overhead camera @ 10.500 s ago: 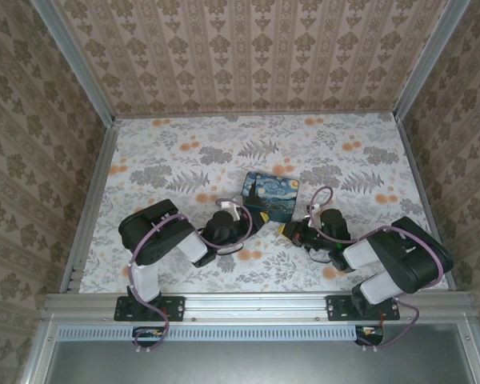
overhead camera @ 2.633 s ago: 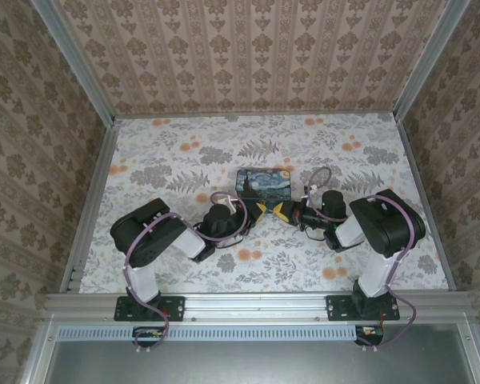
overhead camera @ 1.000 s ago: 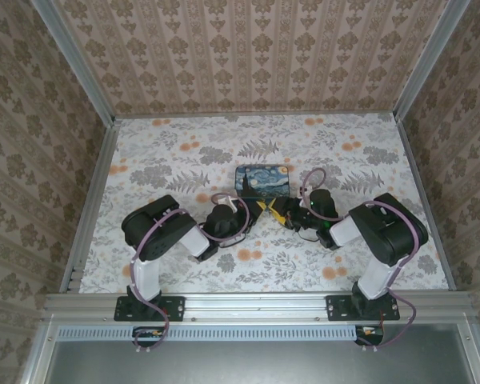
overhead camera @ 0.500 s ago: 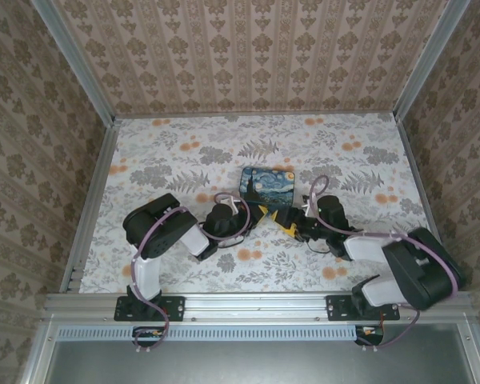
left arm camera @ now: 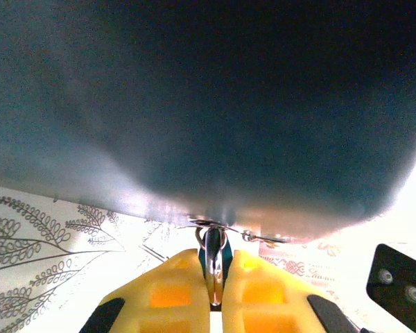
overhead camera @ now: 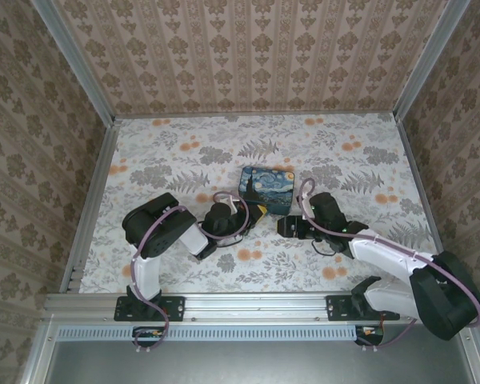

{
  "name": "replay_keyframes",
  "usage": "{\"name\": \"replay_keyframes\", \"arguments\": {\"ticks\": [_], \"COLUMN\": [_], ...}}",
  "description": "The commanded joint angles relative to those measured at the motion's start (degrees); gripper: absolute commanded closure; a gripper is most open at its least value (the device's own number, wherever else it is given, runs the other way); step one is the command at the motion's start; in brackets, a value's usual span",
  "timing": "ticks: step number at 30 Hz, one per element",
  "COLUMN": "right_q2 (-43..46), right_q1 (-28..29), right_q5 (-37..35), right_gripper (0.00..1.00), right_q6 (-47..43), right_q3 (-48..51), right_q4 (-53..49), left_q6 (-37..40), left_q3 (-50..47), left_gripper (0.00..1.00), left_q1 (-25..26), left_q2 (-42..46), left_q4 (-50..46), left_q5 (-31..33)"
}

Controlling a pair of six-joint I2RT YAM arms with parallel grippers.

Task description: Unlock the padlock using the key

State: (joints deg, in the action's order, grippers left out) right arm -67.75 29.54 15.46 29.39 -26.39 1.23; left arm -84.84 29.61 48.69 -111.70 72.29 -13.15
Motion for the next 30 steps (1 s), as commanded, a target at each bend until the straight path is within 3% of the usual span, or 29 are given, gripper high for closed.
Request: {"name": "replay_keyframes", "arguments": {"ticks": [1,6,18,30], "right_q2": [-2.09,-4.03,-11.20,-17.17], "right_q1": [2.89,7.24,14.30,14.94], "right_q5": [-9.04,-14.29,-28.38,-31.11], "right_gripper": [0.40,0.50,0.49,0.51], "right_q6": [-8.27,-13.17,-19.73,-23.53], "right_q3": [-2.62,-5.07,-9.88,-13.57], "right_q4": [-4.77,-5.16,-5.22,-4.30], "left_q6": [0.60,0.53,0.40,0.35], "left_q3": [-0.16,-0.30,-0.69,-0.64], "left_gripper": [1.00,1.00,1.00,1.00], "left_q1": [-0.37,-0.35,-0.28,-0.27], "left_q2": [-0.58,-0.53,-0.16,-0.18], "left_q4": [2.34,2.33,2.33,2.35], "left_q5": [-1.22,-1.53,-1.79,-1.97]}}
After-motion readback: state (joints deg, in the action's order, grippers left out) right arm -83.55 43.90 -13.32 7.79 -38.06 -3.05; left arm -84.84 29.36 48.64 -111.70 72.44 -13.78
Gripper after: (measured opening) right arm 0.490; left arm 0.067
